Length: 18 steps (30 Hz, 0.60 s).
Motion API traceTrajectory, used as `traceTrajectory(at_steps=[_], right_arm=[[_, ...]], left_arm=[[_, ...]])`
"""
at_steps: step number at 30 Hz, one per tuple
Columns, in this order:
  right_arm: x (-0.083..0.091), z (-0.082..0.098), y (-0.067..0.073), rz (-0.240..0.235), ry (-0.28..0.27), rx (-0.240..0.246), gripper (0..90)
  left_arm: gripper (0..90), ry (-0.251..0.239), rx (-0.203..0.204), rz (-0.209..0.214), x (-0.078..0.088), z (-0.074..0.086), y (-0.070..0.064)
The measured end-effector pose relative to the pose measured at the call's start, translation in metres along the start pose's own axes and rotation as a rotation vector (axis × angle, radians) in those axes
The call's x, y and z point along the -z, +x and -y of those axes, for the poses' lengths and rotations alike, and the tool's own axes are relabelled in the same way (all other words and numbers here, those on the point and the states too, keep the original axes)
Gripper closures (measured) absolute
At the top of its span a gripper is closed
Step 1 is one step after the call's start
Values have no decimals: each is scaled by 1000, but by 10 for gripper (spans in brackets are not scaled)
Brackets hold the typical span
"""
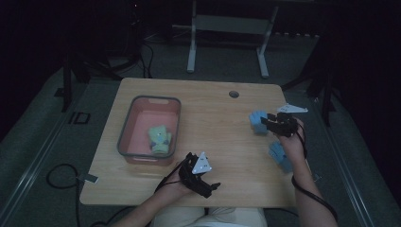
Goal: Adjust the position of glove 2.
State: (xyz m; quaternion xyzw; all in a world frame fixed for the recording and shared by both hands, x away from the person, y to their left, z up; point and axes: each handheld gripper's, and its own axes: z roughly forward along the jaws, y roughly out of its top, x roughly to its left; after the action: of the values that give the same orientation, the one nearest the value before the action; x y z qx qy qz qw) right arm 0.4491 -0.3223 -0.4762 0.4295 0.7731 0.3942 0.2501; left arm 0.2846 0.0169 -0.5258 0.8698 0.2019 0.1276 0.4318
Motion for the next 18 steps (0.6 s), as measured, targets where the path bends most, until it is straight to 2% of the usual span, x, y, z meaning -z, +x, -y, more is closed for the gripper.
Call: traceTrajectory(at_steps=[2,3,4,5,7,10,14,18], right_arm=[[-5,0,-5,6,9,-11,612],[-16,1,-14,14,41,-37,631],[-20,1,-16,19,50,-39,641],[-20,1,-16,19,50,-39,641],[-34,3,-21,21,88,-55,650],[-50,6,-23,33,130,-49,660],[-69,10,-24,49,177,-49,657],[-84,14,-29,66,234,-64,664]], left_arm=[[16,0,0,-2,-1,3,-1],[16,-1,6,-5,-2,7,-1],[16,-1,6,-5,-2,7,-1],[16,1,5,-16,-3,10,-2],[17,-2,3,-25,-4,14,-3],[17,14,-11,-49,-6,18,-4],[16,47,-19,-29,-10,22,-6],[16,39,-7,-6,-11,24,-6]])
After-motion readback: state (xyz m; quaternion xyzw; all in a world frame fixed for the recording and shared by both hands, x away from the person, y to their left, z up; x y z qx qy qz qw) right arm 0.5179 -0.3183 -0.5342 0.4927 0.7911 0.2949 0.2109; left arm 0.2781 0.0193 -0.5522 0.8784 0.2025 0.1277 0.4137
